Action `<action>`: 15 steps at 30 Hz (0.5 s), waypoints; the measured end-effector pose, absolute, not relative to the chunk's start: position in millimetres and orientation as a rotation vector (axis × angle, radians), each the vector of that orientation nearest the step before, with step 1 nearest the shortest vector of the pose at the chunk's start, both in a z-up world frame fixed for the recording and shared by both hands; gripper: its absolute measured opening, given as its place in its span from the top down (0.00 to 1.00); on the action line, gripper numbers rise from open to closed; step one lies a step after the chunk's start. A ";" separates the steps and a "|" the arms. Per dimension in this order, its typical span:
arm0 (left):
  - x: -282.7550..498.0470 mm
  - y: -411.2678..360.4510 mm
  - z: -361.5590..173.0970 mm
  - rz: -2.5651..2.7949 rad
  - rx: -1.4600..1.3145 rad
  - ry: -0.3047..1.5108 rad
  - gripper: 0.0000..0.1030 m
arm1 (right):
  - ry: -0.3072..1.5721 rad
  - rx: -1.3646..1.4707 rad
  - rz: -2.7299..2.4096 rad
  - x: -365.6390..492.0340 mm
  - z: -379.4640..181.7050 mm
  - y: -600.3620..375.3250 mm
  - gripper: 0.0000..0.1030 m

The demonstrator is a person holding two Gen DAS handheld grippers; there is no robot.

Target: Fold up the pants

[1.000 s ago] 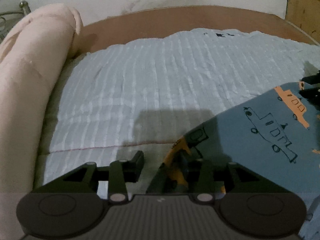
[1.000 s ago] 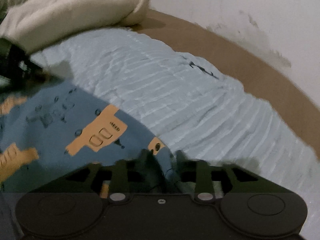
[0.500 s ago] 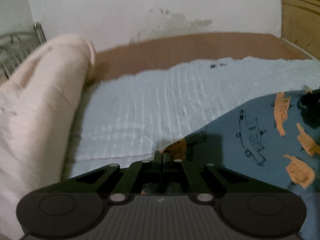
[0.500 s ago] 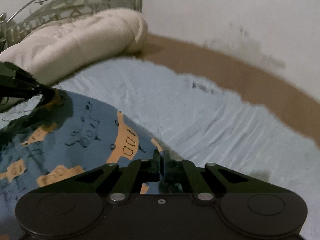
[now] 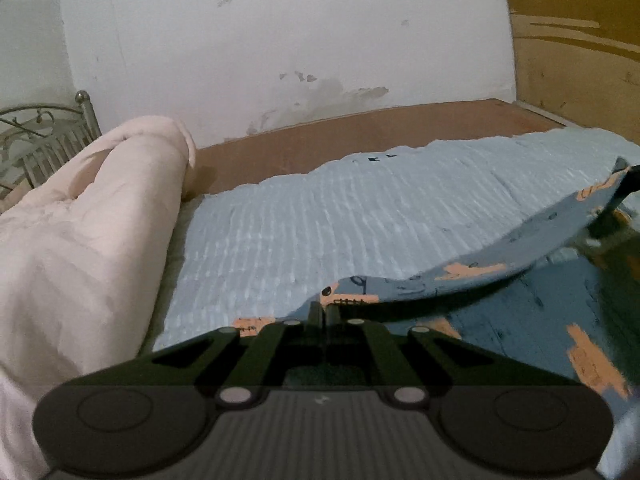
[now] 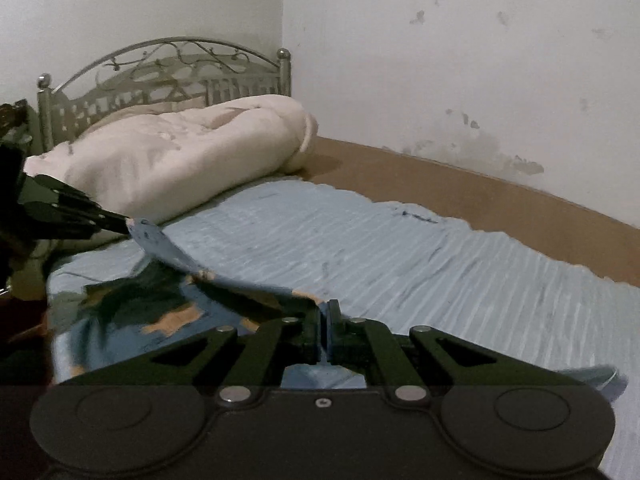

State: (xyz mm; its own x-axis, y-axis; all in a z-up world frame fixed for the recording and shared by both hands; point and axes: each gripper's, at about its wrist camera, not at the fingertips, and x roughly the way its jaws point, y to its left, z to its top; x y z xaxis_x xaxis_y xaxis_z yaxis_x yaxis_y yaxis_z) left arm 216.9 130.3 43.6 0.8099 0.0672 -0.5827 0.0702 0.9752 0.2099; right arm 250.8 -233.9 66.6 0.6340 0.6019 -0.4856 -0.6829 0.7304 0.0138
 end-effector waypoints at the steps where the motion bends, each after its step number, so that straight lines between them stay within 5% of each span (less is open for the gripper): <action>1: 207.8 127.8 40.2 -0.004 0.240 0.613 1.00 | 0.480 -0.188 0.740 238.8 64.9 -234.8 0.99; 15: 140.5 117.6 -4.8 -0.081 0.346 0.557 1.00 | 0.445 -0.314 0.680 120.2 3.3 -224.9 1.00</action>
State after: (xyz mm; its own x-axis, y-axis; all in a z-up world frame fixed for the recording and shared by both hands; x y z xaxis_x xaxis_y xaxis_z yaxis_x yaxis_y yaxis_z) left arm 140.5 117.6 -4.8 0.8471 0.0177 -0.5311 0.1684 0.9390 0.2999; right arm 120.2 -224.9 3.3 0.6904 0.5315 -0.4907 -0.6624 0.7372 -0.1335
